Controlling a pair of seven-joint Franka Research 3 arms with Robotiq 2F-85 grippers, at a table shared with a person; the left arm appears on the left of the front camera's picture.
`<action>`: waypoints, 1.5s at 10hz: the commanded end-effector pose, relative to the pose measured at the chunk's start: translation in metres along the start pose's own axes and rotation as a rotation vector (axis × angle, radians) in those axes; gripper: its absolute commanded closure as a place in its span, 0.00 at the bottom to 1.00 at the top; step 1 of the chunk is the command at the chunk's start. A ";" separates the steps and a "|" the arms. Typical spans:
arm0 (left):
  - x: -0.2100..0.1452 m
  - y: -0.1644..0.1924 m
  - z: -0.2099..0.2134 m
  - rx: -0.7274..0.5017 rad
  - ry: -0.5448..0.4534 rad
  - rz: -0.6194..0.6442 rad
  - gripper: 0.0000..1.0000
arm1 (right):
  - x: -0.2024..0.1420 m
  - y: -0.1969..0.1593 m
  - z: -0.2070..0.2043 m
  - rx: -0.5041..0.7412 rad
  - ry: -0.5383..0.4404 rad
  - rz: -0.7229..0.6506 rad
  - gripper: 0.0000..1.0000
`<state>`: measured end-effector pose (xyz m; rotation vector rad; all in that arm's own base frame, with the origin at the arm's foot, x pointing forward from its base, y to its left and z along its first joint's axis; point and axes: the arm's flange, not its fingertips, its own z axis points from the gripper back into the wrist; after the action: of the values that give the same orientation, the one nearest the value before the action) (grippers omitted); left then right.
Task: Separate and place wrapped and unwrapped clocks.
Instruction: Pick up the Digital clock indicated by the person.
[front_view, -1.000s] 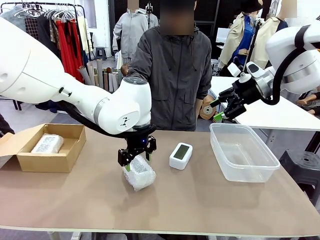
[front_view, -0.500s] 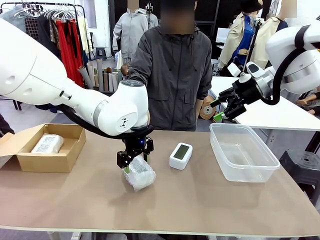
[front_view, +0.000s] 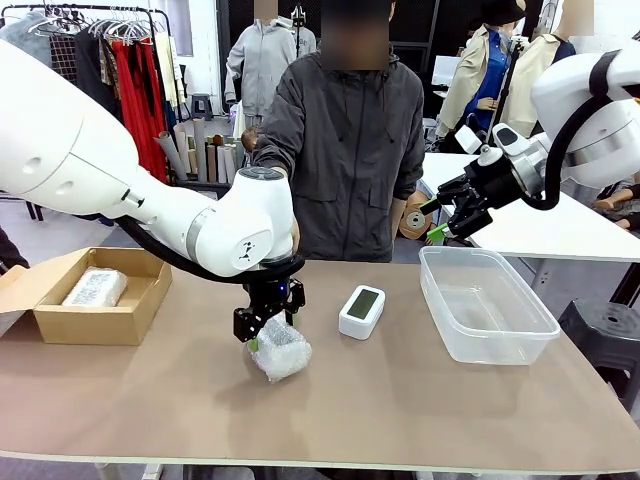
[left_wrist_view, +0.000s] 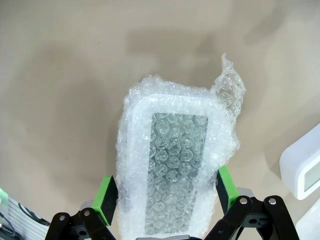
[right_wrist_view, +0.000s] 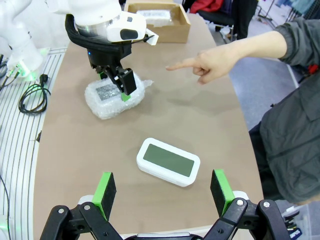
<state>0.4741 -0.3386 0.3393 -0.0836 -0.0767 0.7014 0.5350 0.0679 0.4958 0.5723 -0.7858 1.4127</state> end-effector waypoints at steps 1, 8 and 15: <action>0.001 -0.002 -0.009 -0.008 0.024 0.018 0.00 | 0.001 0.000 0.001 -0.007 0.004 0.007 0.00; 0.000 -0.003 -0.028 0.020 0.069 0.010 0.00 | 0.001 0.000 0.001 -0.007 0.004 0.007 0.00; -0.002 0.001 -0.029 0.049 0.079 -0.032 0.79 | 0.001 0.000 0.001 -0.007 0.004 0.007 0.00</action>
<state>0.4777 -0.3424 0.3139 -0.0730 -0.0070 0.6677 0.5350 0.0679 0.4958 0.5723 -0.7858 1.4127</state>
